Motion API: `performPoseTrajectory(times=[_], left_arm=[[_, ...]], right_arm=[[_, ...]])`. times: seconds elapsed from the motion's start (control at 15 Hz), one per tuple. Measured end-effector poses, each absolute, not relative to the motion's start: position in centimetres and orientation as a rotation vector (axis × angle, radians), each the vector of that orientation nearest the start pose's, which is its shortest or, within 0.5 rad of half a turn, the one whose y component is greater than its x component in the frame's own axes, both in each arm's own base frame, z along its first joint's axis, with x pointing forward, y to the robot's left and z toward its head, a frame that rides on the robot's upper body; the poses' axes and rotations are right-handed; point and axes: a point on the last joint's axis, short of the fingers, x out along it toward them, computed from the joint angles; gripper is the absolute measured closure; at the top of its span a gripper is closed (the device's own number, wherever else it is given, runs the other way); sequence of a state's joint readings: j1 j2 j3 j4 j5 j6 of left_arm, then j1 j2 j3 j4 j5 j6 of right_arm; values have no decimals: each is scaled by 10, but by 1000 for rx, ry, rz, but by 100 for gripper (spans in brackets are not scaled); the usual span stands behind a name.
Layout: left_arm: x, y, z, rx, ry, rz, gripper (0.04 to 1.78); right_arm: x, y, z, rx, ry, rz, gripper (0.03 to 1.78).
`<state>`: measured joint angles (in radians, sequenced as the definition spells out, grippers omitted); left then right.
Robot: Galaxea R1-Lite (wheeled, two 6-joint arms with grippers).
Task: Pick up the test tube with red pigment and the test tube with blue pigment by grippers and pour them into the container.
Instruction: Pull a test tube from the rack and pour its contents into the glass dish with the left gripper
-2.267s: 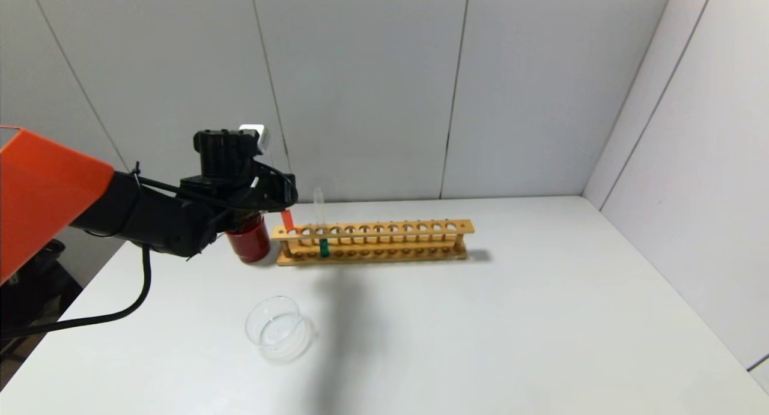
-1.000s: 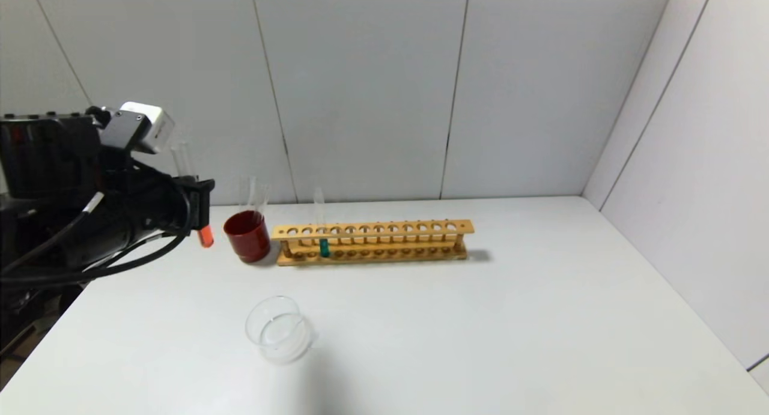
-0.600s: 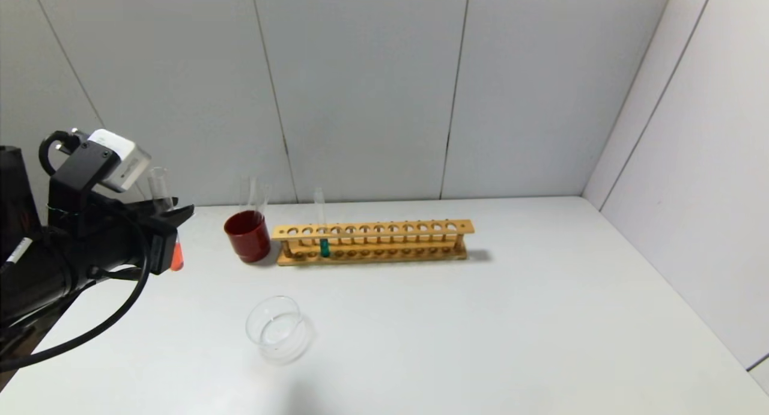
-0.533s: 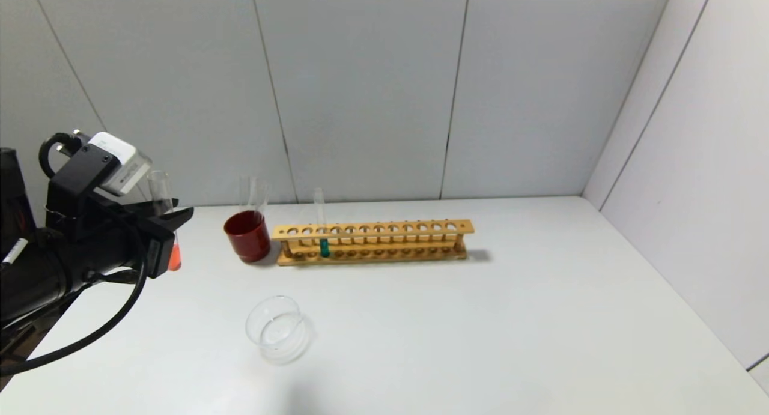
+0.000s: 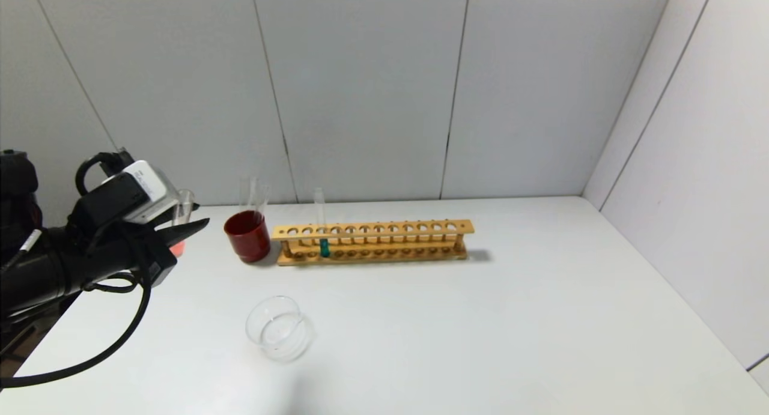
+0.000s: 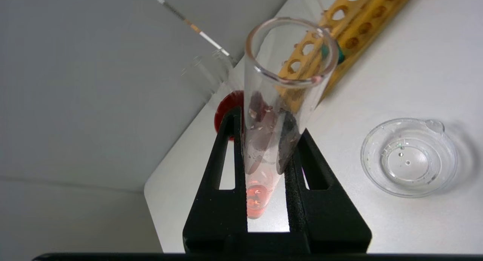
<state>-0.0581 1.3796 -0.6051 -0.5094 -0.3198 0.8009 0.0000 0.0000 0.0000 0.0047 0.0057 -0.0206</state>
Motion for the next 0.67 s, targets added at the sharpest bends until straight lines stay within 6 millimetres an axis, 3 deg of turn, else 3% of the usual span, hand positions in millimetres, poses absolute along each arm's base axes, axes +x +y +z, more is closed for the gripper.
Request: performPoseTrajectory(times=[0.67], left_arm=[[226,-12,172,1159,123,-586,149]], right_arm=[[-23,0,75,-20,5,6,6]])
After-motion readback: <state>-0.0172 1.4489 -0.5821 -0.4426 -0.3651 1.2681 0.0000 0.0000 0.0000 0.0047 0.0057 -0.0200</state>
